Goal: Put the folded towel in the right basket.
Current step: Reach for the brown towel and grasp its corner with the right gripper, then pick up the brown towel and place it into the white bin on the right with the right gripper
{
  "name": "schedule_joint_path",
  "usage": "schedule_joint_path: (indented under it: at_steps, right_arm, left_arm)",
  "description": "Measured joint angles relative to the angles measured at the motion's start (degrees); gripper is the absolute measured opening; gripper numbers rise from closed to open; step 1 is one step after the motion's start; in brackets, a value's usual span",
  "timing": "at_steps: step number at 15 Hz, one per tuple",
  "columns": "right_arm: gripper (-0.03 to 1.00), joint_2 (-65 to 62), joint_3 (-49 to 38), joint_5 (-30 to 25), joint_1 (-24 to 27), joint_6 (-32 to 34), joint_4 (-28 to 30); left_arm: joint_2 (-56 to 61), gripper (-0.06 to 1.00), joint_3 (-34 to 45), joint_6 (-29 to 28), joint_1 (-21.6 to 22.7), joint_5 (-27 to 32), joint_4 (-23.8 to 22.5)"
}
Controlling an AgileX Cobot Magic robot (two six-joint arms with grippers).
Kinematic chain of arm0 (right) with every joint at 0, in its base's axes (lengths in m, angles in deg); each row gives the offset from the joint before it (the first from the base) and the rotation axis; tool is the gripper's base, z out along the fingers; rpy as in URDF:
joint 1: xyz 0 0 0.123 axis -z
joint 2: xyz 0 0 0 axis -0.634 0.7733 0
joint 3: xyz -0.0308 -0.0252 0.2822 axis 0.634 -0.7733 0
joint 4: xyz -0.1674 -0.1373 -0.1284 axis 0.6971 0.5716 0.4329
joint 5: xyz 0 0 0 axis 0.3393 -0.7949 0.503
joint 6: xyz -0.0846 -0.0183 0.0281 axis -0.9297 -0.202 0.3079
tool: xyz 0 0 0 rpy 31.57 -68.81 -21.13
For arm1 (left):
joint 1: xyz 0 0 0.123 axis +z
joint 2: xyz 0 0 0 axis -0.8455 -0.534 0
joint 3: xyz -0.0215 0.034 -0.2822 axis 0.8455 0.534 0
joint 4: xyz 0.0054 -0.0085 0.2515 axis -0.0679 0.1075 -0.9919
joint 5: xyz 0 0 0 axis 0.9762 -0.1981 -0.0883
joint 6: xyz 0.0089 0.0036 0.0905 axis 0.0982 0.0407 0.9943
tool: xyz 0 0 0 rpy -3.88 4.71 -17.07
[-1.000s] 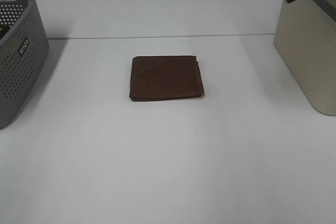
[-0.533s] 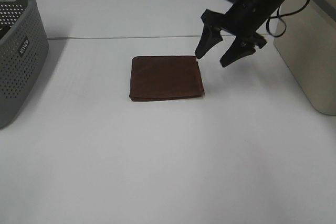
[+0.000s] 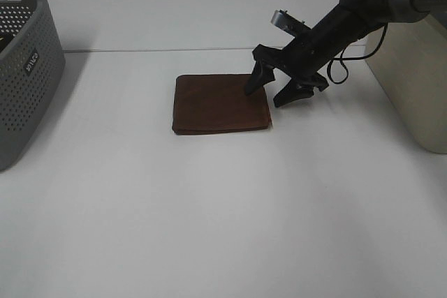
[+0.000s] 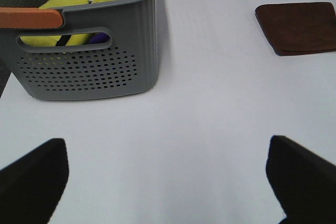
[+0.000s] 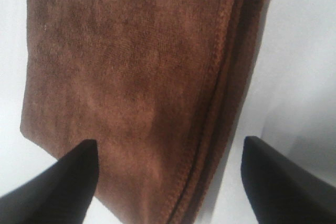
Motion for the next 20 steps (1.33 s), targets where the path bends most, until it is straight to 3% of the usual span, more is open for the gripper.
schedule_joint_path:
  at_steps: [6,8,10,14,20]
  right_arm:
    - [0.71,3.50,2.64,0.29,0.00,-1.38,-3.15]
    - [0.67,3.84,2.86,1.03,-0.29,-1.49,-4.07]
    - [0.53,4.41,2.86,2.29,-1.49,-2.69,-4.47]
    - [0.10,5.04,2.86,3.04,-1.95,-3.44,-4.70]
    - [0.07,0.06,2.69,2.06,-1.95,-3.55,-2.98]
  left_arm:
    - [0.00,0.97,0.00,0.00,0.00,0.00,0.00]
    - [0.00,0.97,0.00,0.00,0.00,0.00,0.00]
    - [0.00,0.97,0.00,0.00,0.00,0.00,0.00]
    - [0.00,0.97,0.00,0.00,0.00,0.00,0.00]
    - [0.00,0.97,0.00,0.00,0.00,0.00,0.00]
